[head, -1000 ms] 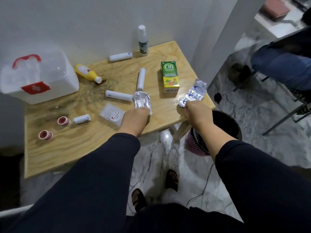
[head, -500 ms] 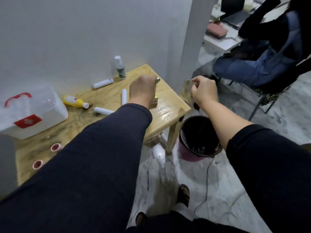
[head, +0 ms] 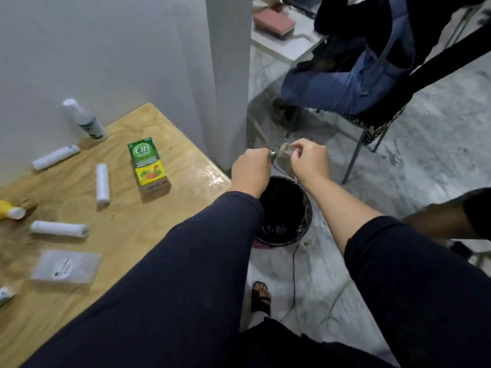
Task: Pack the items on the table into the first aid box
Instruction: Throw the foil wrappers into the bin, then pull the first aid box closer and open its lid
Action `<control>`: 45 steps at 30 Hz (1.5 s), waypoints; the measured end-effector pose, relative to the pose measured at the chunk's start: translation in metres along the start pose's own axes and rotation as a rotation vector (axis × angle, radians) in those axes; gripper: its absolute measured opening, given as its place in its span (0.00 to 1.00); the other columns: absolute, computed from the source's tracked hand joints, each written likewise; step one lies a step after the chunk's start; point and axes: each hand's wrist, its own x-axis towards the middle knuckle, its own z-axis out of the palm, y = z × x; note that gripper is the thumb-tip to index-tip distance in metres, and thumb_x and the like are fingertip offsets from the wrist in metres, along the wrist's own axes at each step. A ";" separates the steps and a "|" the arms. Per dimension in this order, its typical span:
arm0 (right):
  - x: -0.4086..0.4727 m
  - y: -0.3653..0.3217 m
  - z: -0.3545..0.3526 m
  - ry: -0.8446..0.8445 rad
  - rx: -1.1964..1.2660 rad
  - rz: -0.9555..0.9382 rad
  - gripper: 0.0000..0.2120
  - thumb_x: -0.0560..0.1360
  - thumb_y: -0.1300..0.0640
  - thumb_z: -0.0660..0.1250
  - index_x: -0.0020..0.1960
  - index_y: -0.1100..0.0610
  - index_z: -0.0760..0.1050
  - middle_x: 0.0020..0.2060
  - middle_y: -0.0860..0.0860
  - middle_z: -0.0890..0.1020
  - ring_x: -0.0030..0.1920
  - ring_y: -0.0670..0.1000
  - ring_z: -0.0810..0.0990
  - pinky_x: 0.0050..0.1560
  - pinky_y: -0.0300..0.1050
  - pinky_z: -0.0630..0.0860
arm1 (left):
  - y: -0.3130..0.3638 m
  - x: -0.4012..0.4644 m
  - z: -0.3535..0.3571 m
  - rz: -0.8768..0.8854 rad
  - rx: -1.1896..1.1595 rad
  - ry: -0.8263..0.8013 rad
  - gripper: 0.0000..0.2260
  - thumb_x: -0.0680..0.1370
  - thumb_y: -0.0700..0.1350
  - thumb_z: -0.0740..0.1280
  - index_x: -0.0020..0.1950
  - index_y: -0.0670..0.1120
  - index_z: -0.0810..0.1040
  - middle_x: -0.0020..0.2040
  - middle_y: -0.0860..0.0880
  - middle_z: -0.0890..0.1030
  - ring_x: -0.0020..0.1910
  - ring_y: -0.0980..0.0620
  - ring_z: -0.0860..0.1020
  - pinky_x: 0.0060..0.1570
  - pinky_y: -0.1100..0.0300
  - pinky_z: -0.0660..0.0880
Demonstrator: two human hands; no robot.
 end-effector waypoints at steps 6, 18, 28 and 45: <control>0.024 0.068 0.027 -0.192 -0.049 0.115 0.14 0.75 0.62 0.62 0.59 0.57 0.78 0.50 0.57 0.84 0.51 0.56 0.82 0.51 0.45 0.79 | 0.004 0.026 0.068 -0.040 0.015 -0.230 0.11 0.79 0.46 0.62 0.57 0.46 0.79 0.53 0.43 0.82 0.53 0.40 0.80 0.46 0.52 0.75; 0.032 0.068 0.016 -0.472 -0.301 0.009 0.17 0.75 0.55 0.65 0.64 0.53 0.74 0.61 0.54 0.80 0.61 0.57 0.78 0.61 0.51 0.76 | -0.002 0.032 0.053 0.038 0.327 -0.380 0.16 0.78 0.48 0.64 0.66 0.46 0.75 0.62 0.45 0.79 0.60 0.41 0.77 0.52 0.49 0.75; -0.018 -0.054 -0.012 -0.471 -0.468 -0.329 0.22 0.73 0.50 0.68 0.66 0.53 0.73 0.65 0.55 0.77 0.65 0.57 0.75 0.64 0.51 0.74 | -0.041 -0.021 -0.074 -0.005 0.381 -0.297 0.19 0.77 0.52 0.65 0.66 0.50 0.75 0.63 0.48 0.79 0.62 0.44 0.77 0.54 0.52 0.75; -0.221 -0.297 0.122 -0.614 -0.438 -0.822 0.23 0.73 0.50 0.69 0.67 0.53 0.71 0.65 0.54 0.77 0.65 0.57 0.73 0.63 0.50 0.73 | -0.262 -0.261 -0.271 -0.554 0.354 0.008 0.17 0.78 0.52 0.63 0.66 0.52 0.75 0.61 0.49 0.79 0.60 0.44 0.77 0.47 0.54 0.72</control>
